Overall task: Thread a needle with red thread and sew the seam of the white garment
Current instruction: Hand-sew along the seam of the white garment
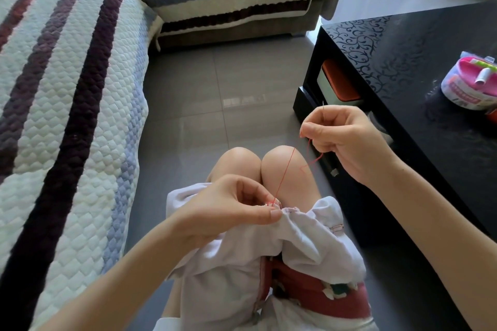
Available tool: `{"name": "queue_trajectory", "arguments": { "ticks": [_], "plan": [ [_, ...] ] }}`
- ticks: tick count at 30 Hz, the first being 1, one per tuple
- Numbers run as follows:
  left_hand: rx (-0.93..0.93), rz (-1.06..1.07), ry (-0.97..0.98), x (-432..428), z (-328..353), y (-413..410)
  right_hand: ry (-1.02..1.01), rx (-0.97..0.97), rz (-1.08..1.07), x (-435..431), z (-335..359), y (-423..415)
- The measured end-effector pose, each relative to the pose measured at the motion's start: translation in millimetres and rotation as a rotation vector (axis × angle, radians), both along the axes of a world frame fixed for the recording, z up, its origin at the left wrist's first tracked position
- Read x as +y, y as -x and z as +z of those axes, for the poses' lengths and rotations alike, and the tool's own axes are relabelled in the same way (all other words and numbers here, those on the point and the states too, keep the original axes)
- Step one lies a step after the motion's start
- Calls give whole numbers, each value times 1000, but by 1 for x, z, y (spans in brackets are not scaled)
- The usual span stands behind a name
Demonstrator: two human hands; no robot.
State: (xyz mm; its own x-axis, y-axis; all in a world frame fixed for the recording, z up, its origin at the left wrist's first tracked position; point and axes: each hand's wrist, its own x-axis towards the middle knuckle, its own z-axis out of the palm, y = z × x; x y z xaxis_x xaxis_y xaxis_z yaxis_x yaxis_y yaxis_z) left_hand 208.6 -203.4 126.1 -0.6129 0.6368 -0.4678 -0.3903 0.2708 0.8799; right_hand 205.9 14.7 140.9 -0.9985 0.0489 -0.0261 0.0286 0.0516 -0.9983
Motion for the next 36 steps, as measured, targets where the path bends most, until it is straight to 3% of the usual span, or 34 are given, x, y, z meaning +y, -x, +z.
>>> {"name": "queue_trajectory", "arguments": {
  "ticks": [2, 9, 18, 23, 28, 32, 36],
  "plan": [
    [-11, 11, -12, -1, 1, 0, -110, 1, -11, -3, -7, -2],
    [-59, -1, -23, -11, -4, 1, -250, 87, 324, -18, -35, -45],
    [-99, -29, -110, -16, -12, 3, -247, -191, 431, -25, -50, -56],
    [-20, -18, -21, -13, -14, 3, -330, -109, 254, -11, -34, -62],
    [258, -53, 52, 12, -11, -7, -665, 143, 62, -6, -2, -99],
    [337, -118, 96, 25, -19, -3, -699, -11, 17, -3, -21, -102],
    [283, -161, 147, 29, -31, 3, -687, -123, 175, 6, -41, -91]
  ]
}}
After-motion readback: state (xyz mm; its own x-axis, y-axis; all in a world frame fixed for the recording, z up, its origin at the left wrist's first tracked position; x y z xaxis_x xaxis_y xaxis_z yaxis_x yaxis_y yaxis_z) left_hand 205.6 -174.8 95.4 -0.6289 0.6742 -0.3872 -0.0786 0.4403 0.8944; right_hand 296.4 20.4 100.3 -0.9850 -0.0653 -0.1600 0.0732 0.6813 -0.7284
